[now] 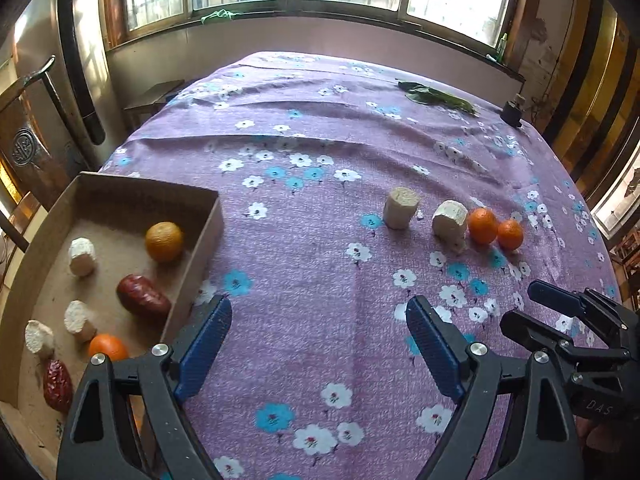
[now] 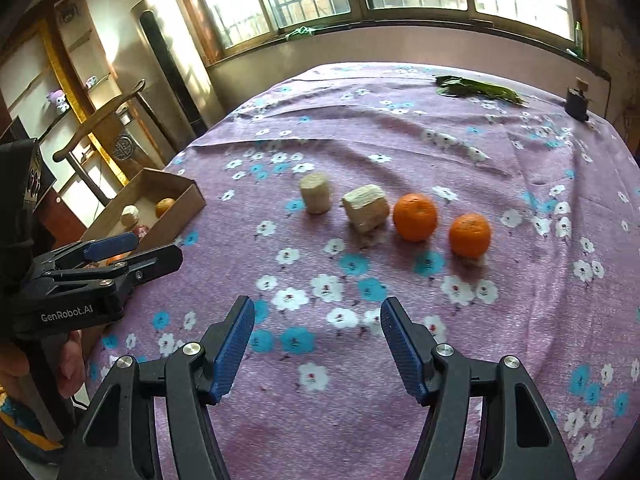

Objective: Organize fruits
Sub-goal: 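Grasp a round yam slice with the left gripper while the right grasps an orange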

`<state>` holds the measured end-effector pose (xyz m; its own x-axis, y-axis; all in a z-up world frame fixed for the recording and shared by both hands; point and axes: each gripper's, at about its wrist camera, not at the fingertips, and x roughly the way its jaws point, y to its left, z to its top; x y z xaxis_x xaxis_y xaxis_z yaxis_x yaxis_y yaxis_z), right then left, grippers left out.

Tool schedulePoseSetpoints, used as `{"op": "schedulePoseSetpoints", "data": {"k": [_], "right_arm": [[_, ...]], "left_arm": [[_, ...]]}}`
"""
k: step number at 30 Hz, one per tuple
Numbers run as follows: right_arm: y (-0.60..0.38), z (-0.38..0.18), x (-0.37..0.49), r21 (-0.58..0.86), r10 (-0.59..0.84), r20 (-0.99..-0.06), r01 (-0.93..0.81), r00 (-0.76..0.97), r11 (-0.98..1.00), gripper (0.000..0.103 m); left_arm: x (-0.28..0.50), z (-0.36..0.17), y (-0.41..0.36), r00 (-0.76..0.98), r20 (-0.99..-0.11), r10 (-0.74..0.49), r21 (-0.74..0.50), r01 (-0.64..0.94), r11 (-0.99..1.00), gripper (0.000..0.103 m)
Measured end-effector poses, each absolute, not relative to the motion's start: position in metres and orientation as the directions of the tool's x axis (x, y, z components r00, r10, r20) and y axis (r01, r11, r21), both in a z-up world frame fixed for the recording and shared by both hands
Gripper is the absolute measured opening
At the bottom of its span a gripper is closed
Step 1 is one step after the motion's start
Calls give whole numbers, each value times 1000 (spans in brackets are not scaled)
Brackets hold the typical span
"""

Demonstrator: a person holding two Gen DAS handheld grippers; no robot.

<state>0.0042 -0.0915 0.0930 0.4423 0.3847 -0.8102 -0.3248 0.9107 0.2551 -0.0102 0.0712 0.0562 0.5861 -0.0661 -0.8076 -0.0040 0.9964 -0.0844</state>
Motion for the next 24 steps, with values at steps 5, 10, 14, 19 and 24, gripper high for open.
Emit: {"op": "schedulePoseSetpoints", "data": {"k": [5,10,14,19,24], "right_arm": [[-120,85,16,249,347,-819,-264,456,932,70],[-134,79,26,288,370,-804,-239,465,927,70],[-138,75,32,296,376,-803,-239,462,925,70],[-144,73,36,292,369,-801,-231,471,928,70],[-150,75,46,267,337,-799,-208,499,941,70]], "left_arm": [[23,45,48,556,-829,-65,-63,23,998,88],[57,35,35,543,-838,-61,-63,14,998,88],[82,23,26,531,-846,-39,-34,20,999,88],[100,15,22,550,-834,-45,-37,26,999,88],[108,10,15,557,-829,-55,-31,53,998,67]]}}
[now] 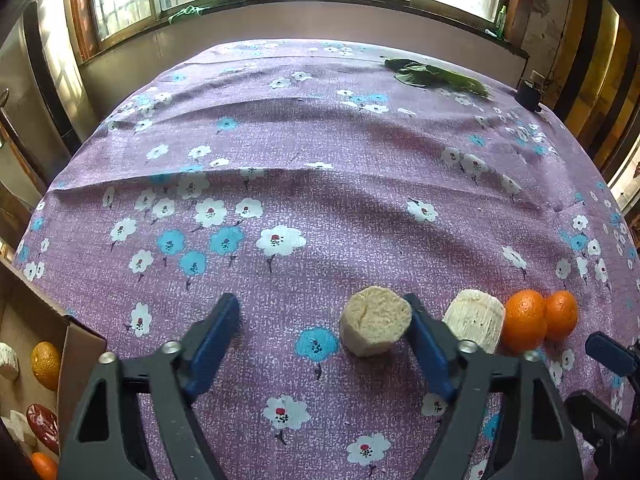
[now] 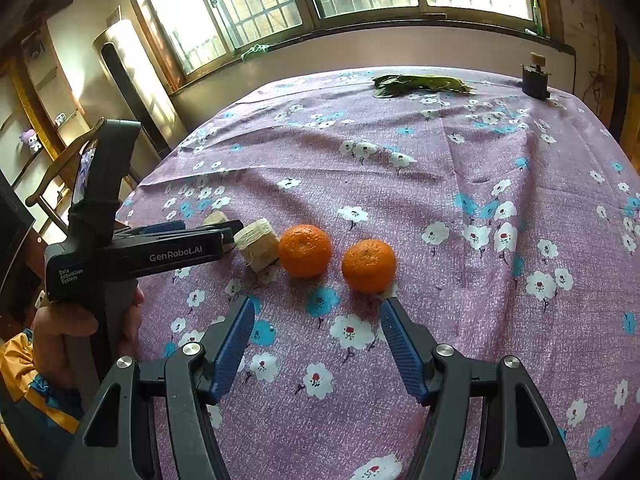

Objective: Organize fruits
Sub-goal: 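Grasp a round yam slice with the left gripper while the right grasps an orange, then carry the yam slice and orange over the box and open both grippers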

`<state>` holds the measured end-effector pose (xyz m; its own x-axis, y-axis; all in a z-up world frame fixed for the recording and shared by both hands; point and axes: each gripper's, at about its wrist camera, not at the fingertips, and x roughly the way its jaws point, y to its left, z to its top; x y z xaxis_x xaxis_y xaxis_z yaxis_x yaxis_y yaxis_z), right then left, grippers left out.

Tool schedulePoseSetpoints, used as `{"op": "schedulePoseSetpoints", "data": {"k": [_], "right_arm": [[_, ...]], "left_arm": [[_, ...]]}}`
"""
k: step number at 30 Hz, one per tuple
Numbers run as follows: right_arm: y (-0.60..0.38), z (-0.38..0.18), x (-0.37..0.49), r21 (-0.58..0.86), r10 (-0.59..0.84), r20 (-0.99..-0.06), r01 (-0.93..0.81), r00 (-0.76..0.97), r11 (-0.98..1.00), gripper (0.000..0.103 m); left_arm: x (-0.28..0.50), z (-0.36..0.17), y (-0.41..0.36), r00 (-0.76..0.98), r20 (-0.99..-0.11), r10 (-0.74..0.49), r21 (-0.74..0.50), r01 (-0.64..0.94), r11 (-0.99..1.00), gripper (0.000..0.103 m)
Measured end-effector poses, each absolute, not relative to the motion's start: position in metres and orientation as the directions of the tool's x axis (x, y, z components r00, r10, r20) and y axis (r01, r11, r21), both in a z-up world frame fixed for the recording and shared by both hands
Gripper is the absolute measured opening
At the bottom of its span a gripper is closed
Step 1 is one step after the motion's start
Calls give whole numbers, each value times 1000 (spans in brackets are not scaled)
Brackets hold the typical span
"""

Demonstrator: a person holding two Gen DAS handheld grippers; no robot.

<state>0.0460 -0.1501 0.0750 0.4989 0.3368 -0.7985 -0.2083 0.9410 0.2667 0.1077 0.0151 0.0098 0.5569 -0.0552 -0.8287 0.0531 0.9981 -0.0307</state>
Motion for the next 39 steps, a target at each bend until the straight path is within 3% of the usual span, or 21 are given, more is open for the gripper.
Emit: {"op": "schedulePoseSetpoints", "data": {"k": [1,2,4,10,14,39], "right_arm": [[-150,74,49,253,324,-803,-206,500,945,70],[-149,73,52,229,302,-810,-202,503,952,70],[-148,71,59,188,266,-820,-200,508,962,70],[-148,60,79,151,235,-834,-203,499,967,66],[-151,57,83,176,254,-830,-199,496,964,35],[-95,90,-23,304,438,-776,-339,454,890,36]], "left_arm": [[106,11,13,574,-817,-51,-18,64,998,57],[105,12,11,572,-817,-73,-31,83,996,41],[103,15,6,571,-816,-89,-34,107,994,28],[99,17,12,556,-823,-115,-69,102,992,28],[89,18,25,534,-832,-153,-134,74,988,28],[-37,68,93,592,-797,-119,-144,5,990,28]]}}
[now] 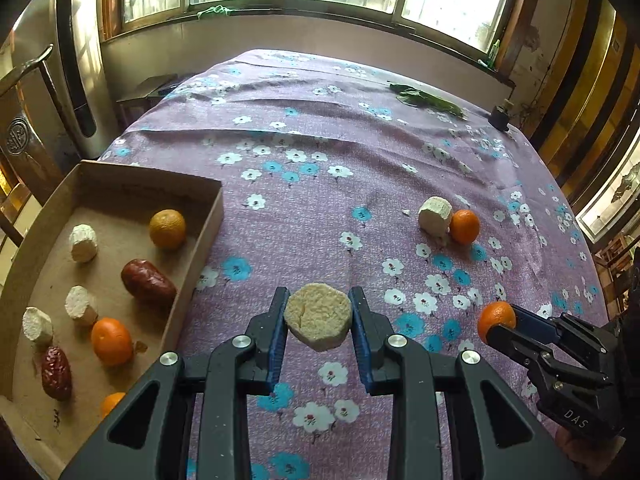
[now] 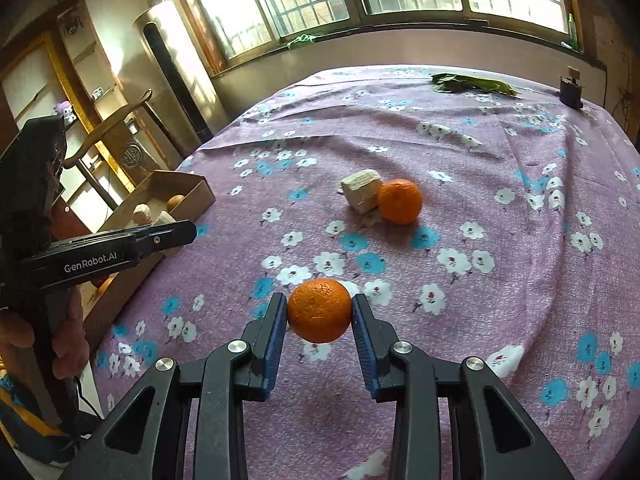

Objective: Organize fruits
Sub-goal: 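Carry the yam slice and orange over the box and open both grippers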

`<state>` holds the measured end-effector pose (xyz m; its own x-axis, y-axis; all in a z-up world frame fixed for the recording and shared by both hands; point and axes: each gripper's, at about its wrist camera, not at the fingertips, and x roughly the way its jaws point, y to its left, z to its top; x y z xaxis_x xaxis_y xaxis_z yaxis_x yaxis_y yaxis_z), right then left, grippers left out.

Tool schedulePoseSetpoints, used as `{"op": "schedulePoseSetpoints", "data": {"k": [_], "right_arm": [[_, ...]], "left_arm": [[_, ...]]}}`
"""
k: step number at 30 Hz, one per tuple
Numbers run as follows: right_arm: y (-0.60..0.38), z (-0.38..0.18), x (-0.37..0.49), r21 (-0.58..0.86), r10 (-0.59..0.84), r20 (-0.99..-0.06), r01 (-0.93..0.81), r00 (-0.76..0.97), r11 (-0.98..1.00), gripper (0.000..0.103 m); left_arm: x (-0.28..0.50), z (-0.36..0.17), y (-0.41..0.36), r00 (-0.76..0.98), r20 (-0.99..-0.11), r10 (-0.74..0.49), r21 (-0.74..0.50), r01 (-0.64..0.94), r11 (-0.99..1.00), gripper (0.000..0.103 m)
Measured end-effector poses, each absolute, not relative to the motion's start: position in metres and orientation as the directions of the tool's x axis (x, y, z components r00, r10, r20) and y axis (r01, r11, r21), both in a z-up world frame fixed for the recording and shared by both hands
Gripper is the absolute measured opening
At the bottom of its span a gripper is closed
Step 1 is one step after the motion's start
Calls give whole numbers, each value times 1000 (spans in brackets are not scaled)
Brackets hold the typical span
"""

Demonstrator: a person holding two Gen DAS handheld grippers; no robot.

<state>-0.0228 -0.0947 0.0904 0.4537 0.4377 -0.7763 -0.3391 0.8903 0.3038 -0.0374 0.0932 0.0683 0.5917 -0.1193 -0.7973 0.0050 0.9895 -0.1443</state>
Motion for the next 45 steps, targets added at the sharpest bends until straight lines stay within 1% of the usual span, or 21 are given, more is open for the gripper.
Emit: {"op": "schedulePoseSetpoints", "data": {"k": [15,24,29,38,45], "right_arm": [[-9,107,-31,305,521,-755,-491,398,816,36],[47,117,-33,312,581,-734,-585,351,748,36],[82,118,-39,323,618,-727,-645,300,693,36],[134,116,-52,362,671,-715,-718,194,594,36],[173,109,-69,361,672,-732,-774,110,520,36]], "left_arm": [[-94,82,182,630,-776,-23,-120,-111,987,29],[-129,85,249,626,-777,67,-112,-241,964,29],[-140,76,281,604,-789,117,-104,-318,942,29],[-147,59,300,564,-813,141,-92,-363,927,29],[-145,52,302,549,-821,156,-76,-377,923,29]]}}
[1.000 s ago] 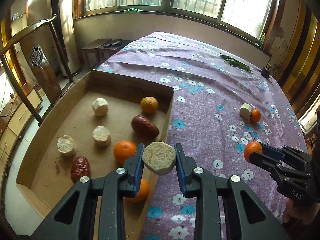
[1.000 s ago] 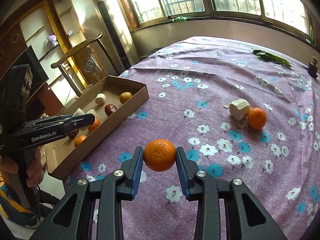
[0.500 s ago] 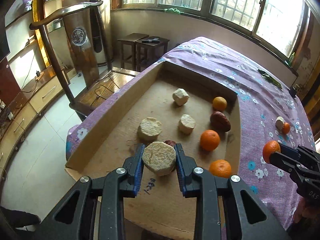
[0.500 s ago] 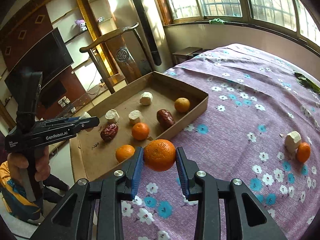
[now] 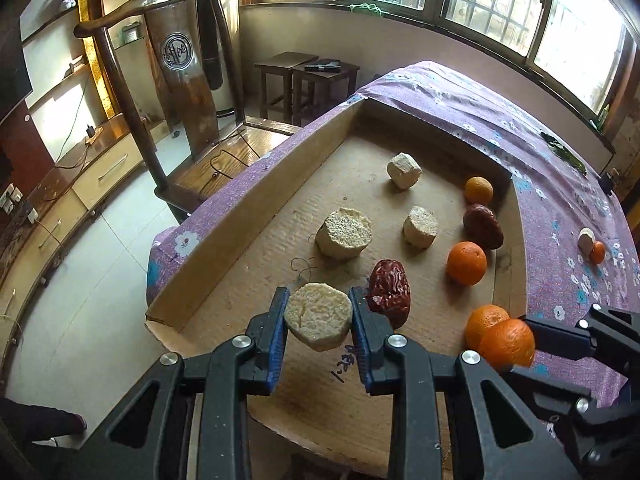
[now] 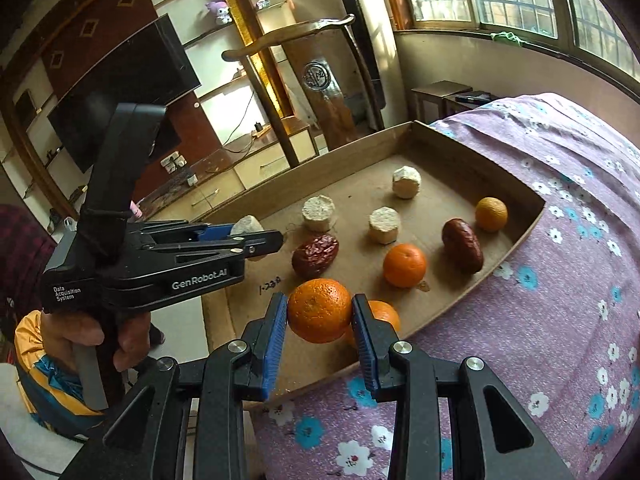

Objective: Organize fruits
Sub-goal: 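Carry the yam slice and orange over the box and open both grippers, then return both grippers to the last yam chunk and orange on the tablecloth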

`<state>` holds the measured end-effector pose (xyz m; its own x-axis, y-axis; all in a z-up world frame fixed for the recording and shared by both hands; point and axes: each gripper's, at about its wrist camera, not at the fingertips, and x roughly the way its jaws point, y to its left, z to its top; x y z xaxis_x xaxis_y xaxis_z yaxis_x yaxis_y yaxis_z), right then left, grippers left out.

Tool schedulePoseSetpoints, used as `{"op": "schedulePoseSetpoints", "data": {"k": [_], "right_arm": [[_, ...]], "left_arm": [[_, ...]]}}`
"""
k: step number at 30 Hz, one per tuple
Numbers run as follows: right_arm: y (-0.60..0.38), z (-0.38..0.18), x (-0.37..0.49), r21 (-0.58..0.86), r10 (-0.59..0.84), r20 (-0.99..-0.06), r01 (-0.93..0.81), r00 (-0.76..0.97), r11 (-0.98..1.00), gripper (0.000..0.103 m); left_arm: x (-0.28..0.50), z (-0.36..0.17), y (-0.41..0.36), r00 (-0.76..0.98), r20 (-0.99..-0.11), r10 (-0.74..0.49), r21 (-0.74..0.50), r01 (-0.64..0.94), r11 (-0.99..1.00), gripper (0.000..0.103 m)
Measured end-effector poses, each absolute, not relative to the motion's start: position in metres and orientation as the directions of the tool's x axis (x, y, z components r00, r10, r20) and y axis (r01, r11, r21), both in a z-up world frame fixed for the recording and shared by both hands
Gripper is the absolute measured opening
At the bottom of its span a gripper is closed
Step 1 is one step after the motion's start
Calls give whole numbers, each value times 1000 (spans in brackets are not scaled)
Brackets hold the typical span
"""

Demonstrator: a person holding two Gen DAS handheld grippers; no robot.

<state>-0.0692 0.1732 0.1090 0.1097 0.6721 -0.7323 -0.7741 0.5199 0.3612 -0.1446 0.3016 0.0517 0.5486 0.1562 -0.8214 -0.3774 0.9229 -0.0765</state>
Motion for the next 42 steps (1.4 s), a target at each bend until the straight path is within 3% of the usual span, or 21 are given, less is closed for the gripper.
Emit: {"op": "schedulePoseSetpoints", "data": {"k": [12,13,17,20,25,29,42], "right_arm": [[212,76,-81,312,591,-805,-814,46,489,37],[213,76,-82,305,590,-805,-817,52,489,37],[210,77,-80,314,605,-794,-810,62,495,42],[203,83,-80,336,630,-774,-801,64,495,55],[185,96,-79,337,648,-756,-788,99,514,58],[163,105,-74,325,647,-747,-765,153,557,70],[85,116,-45,268,564,-752,-623,341,735,80]], "left_arm": [[-142,45,302,537,-819,202,-45,-411,911,29],[-141,45,302,535,-820,206,-42,-415,909,32],[-143,49,303,549,-806,220,-50,-433,900,68],[-143,56,300,561,-786,261,-23,-448,894,78],[-141,62,292,575,-770,276,-22,-456,890,80],[-137,68,280,591,-759,274,-22,-443,896,85],[-113,85,207,657,-724,210,-12,-317,948,88]]}}
